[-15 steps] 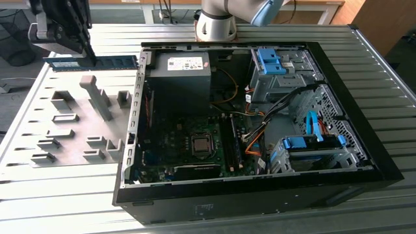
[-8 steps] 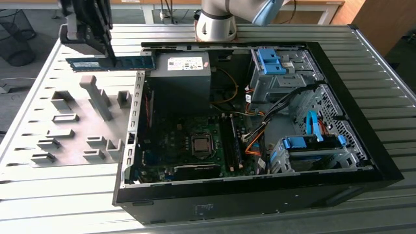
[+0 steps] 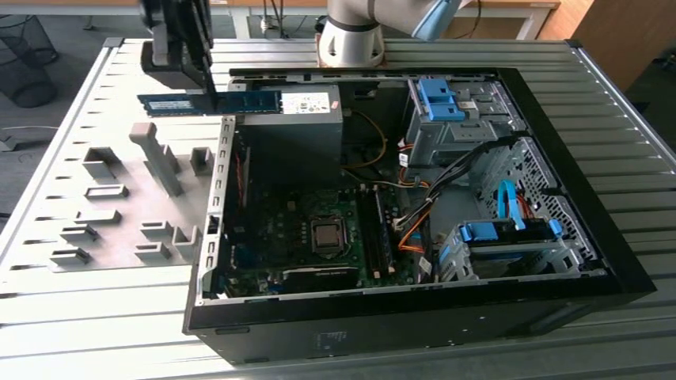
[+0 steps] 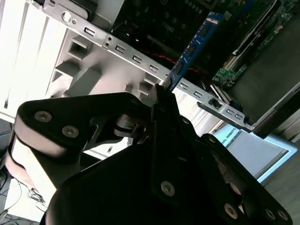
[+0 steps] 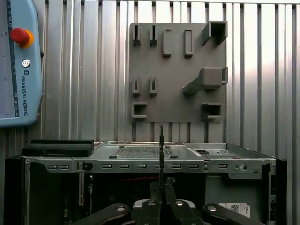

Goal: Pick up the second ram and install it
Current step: 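Pick up the second ram and move it above second insertion slot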

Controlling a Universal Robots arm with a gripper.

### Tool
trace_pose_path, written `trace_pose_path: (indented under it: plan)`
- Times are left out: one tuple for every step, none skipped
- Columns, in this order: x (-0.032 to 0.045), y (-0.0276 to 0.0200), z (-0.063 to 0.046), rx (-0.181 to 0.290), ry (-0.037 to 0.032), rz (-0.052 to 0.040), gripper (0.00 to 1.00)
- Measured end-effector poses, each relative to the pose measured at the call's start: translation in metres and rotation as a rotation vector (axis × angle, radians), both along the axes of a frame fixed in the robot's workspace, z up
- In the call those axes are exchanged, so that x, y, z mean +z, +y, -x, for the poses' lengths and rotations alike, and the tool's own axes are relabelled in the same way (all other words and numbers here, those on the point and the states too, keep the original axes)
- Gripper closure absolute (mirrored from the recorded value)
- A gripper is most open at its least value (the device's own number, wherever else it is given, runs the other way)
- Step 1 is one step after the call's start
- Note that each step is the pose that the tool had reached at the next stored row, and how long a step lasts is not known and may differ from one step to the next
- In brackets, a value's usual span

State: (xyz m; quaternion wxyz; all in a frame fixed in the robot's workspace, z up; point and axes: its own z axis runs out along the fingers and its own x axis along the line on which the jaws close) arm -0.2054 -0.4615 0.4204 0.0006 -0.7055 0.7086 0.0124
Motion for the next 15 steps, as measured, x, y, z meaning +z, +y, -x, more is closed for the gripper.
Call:
trace_pose_path:
  plan:
    - [-0.0001, 0.0, -0.003, 0.0, -0.0001, 0.0, 0.86]
    - [-0.0003, 0.0, -0.006, 0.0, -0.0002, -0.0001, 0.86]
    - [-0.0004, 0.0, -0.009, 0.0, -0.0001, -0.0001, 0.86]
    - [-0.0006, 0.0, -0.011, 0.0, -0.0002, -0.0001, 0.86]
    - [-0.0007, 0.0, -0.014, 0.0, -0.0002, -0.0001, 0.86]
    - [-0.0008, 0.0, -0.017, 0.0, -0.0002, -0.0001, 0.86]
    - [-0.001, 0.0, -0.019, 0.0, -0.0003, -0.0002, 0.86]
    - [-0.0011, 0.0, -0.022, 0.0, -0.0003, -0.0001, 0.86]
    - [-0.0012, 0.0, -0.025, 0.0, -0.0003, -0.0001, 0.86]
    - [-0.0013, 0.0, -0.027, 0.0, -0.0003, -0.0001, 0.86]
    - [-0.0014, 0.0, -0.03, 0.0, -0.0003, -0.0001, 0.86]
    - [-0.0015, 0.0, -0.032, 0.0, -0.0003, 0.0, 0.86]
    - [-0.0017, 0.0, -0.035, 0.0, -0.0003, -0.0001, 0.86]
    - [-0.0018, 0.0, -0.038, 0.0, -0.0003, -0.0001, 0.86]
    - [-0.0019, 0.0, -0.041, 0.0, -0.0003, -0.0001, 0.86]
